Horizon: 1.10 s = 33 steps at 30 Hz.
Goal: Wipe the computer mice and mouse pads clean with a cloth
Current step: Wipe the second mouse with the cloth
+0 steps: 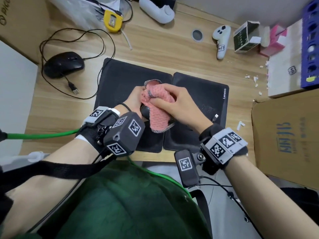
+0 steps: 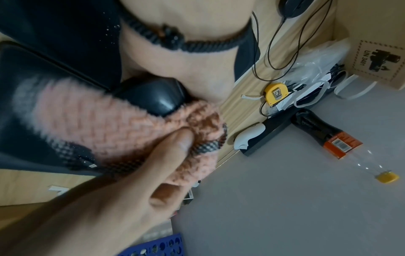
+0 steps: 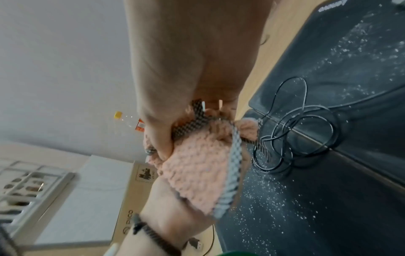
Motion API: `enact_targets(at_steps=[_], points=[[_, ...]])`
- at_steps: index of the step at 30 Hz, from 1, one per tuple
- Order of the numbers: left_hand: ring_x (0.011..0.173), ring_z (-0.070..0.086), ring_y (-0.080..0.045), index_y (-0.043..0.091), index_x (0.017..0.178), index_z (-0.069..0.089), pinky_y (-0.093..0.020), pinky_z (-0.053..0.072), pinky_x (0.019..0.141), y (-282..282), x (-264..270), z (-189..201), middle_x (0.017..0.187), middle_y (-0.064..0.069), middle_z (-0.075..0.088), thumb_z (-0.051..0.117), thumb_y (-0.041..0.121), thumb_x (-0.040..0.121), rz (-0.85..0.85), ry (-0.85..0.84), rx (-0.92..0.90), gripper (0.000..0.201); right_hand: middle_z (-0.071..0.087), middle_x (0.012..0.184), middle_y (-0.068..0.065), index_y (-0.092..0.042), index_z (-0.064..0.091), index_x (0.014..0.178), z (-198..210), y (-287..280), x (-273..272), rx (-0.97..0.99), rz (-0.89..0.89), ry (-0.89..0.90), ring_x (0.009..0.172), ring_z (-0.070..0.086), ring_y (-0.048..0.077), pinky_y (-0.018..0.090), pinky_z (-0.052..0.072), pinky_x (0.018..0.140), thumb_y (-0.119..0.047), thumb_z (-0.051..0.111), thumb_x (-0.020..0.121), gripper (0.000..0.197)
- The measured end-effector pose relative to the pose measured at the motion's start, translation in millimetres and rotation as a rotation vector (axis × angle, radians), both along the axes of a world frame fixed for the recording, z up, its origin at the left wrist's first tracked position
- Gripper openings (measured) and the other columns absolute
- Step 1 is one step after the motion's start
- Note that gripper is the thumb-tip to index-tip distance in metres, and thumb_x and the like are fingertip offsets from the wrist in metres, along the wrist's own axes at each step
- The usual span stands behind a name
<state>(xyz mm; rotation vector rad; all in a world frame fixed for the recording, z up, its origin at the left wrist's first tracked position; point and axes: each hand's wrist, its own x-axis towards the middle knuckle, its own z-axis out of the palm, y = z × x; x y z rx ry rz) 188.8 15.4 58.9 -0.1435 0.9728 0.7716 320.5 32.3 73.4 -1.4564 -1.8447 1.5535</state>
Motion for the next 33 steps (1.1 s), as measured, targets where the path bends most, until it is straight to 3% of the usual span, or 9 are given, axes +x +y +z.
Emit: enact_targets(at_steps=[4, 9, 13, 15, 19, 24, 27, 29, 33], points=[[0.067, 0.065, -0.024, 0.007, 0.090, 0.062, -0.030, 0.056, 0.064, 1.8, 10.0, -0.6, 0.076, -0.010, 0.064, 0.035, 0.029, 0.098, -0.009, 0.042, -0.069, 0.036, 0.074, 0.094, -0.004, -0.019, 0.073, 0.102, -10.8, 10.3, 13.0, -0.088, -0.218, -0.015, 0.088, 0.068, 0.008, 0.030, 0.054, 0.082, -0.026, 0.071, 0.083, 0.020], [0.059, 0.068, -0.023, 0.007, 0.087, 0.057, -0.029, 0.057, 0.053, 1.3, 16.0, -0.2, 0.070, -0.011, 0.066, 0.034, 0.028, 0.100, 0.031, -0.022, -0.038, 0.034, 0.073, 0.092, -0.009, -0.031, 0.072, 0.097, -2.6, 9.9, 9.3, 0.005, -0.062, -0.045, 0.089, 0.069, 0.008, 0.028, 0.054, 0.080, -0.032, 0.072, 0.079, 0.017], [0.088, 0.063, -0.027, 0.009, 0.116, 0.055, -0.037, 0.059, 0.072, 3.3, 21.0, 4.7, 0.099, -0.012, 0.063, 0.033, 0.030, 0.100, 0.008, 0.053, -0.013, 0.035, 0.072, 0.083, -0.008, -0.026, 0.072, 0.090, -1.8, 17.9, 12.4, -0.056, -0.210, -0.086, 0.079, 0.068, 0.005, 0.027, 0.052, 0.069, -0.031, 0.071, 0.083, 0.009], [0.082, 0.064, -0.025, 0.007, 0.109, 0.057, -0.032, 0.059, 0.067, 4.6, 21.2, 3.2, 0.088, -0.011, 0.066, 0.032, 0.028, 0.101, 0.010, 0.060, -0.013, 0.034, 0.074, 0.088, -0.006, -0.028, 0.072, 0.093, 3.6, 18.2, 13.8, -0.033, -0.171, -0.094, 0.083, 0.070, 0.008, 0.031, 0.056, 0.073, -0.031, 0.070, 0.082, 0.011], [0.043, 0.063, -0.018, 0.006, 0.063, 0.058, -0.019, 0.050, 0.039, 8.7, 20.8, 1.7, 0.050, -0.008, 0.061, 0.028, 0.022, 0.100, 0.018, 0.048, 0.005, 0.050, 0.073, 0.095, -0.006, -0.027, 0.071, 0.098, 12.8, 6.7, 15.0, -0.010, 0.006, -0.002, 0.092, 0.069, 0.010, 0.027, 0.055, 0.083, -0.026, 0.074, 0.080, 0.018], [0.068, 0.061, -0.022, 0.007, 0.093, 0.056, -0.029, 0.053, 0.063, 7.4, 26.2, 5.9, 0.079, -0.009, 0.060, 0.037, 0.026, 0.099, -0.105, 0.087, 0.030, 0.028, 0.073, 0.091, -0.011, -0.027, 0.073, 0.099, 7.5, 18.6, 29.7, -0.016, -0.204, -0.140, 0.086, 0.067, 0.003, 0.025, 0.053, 0.081, -0.033, 0.071, 0.082, 0.018], [0.051, 0.062, -0.018, 0.006, 0.071, 0.056, -0.020, 0.054, 0.047, 10.3, 23.1, 1.7, 0.060, -0.008, 0.060, 0.032, 0.023, 0.100, -0.010, 0.060, -0.006, 0.041, 0.072, 0.090, -0.013, -0.035, 0.069, 0.094, 22.6, 8.0, 21.1, 0.105, 0.112, -0.160, 0.086, 0.066, 0.002, 0.022, 0.052, 0.081, -0.036, 0.074, 0.078, 0.017], [0.043, 0.061, -0.017, 0.006, 0.056, 0.060, -0.019, 0.052, 0.042, 11.1, 23.0, -0.1, 0.051, -0.007, 0.060, 0.030, 0.022, 0.100, 0.010, 0.014, 0.032, 0.056, 0.073, 0.094, -0.010, -0.030, 0.071, 0.098, 20.6, 3.2, 18.2, 0.062, 0.095, -0.092, 0.090, 0.068, 0.006, 0.031, 0.053, 0.086, -0.037, 0.075, 0.075, 0.025], [0.072, 0.066, -0.028, 0.004, 0.101, 0.060, -0.042, 0.058, 0.072, 8.7, 27.5, 4.7, 0.088, -0.014, 0.062, 0.034, 0.029, 0.099, -0.045, 0.026, 0.025, 0.036, 0.075, 0.089, -0.006, -0.027, 0.074, 0.097, 2.9, 14.4, 15.8, -0.038, -0.259, -0.106, 0.089, 0.070, 0.012, 0.043, 0.055, 0.087, -0.043, 0.072, 0.075, 0.028]])
